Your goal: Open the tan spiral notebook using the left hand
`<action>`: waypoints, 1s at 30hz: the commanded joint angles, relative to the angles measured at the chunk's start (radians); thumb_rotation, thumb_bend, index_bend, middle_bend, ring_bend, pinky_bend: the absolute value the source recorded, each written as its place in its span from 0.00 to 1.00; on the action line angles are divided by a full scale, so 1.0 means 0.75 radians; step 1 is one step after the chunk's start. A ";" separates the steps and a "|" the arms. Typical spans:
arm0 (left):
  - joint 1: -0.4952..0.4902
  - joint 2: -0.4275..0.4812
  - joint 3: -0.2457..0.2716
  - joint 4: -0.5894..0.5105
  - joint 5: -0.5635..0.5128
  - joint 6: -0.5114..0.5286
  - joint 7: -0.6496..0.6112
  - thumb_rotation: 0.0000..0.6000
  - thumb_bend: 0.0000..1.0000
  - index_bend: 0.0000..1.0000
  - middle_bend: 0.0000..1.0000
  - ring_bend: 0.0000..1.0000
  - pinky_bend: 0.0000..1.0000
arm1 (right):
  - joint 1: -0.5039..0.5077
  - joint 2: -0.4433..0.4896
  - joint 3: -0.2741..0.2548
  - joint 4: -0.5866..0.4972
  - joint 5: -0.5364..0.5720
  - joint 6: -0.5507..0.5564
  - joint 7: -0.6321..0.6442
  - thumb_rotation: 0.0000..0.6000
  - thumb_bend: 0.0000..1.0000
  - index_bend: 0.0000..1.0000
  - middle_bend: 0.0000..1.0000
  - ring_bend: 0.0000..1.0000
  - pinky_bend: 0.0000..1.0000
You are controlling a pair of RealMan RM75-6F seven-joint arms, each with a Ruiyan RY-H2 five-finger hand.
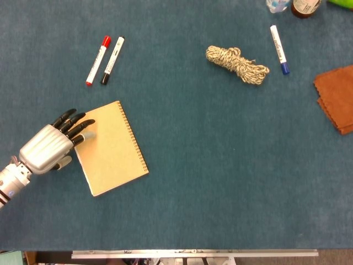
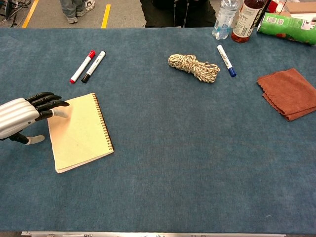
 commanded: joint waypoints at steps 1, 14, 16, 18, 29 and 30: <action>0.000 -0.007 0.005 0.010 -0.008 0.002 -0.011 1.00 0.22 0.21 0.10 0.00 0.00 | -0.001 -0.001 0.000 -0.001 0.002 0.000 -0.004 1.00 0.18 0.22 0.20 0.15 0.28; -0.038 -0.045 0.004 -0.017 -0.043 -0.017 -0.048 1.00 0.22 0.22 0.10 0.00 0.00 | -0.001 -0.006 0.004 0.003 0.011 0.000 -0.005 1.00 0.18 0.22 0.20 0.15 0.28; -0.043 -0.051 0.004 -0.023 -0.049 -0.026 -0.048 1.00 0.22 0.23 0.10 0.00 0.00 | -0.002 -0.007 0.004 0.006 0.012 0.002 -0.004 1.00 0.18 0.22 0.20 0.15 0.28; -0.048 -0.055 0.005 -0.024 -0.051 -0.030 -0.042 1.00 0.22 0.23 0.10 0.00 0.00 | -0.004 -0.007 0.003 0.008 0.012 0.003 -0.002 1.00 0.18 0.22 0.20 0.15 0.28; -0.058 -0.061 0.010 -0.053 -0.075 -0.048 -0.052 1.00 0.22 0.25 0.10 0.00 0.00 | -0.010 -0.013 0.002 0.026 0.016 0.006 0.011 1.00 0.18 0.22 0.20 0.15 0.28; -0.060 -0.063 0.011 -0.058 -0.077 -0.053 -0.054 1.00 0.22 0.26 0.10 0.00 0.00 | -0.010 -0.014 0.002 0.028 0.015 0.007 0.013 1.00 0.18 0.22 0.20 0.15 0.28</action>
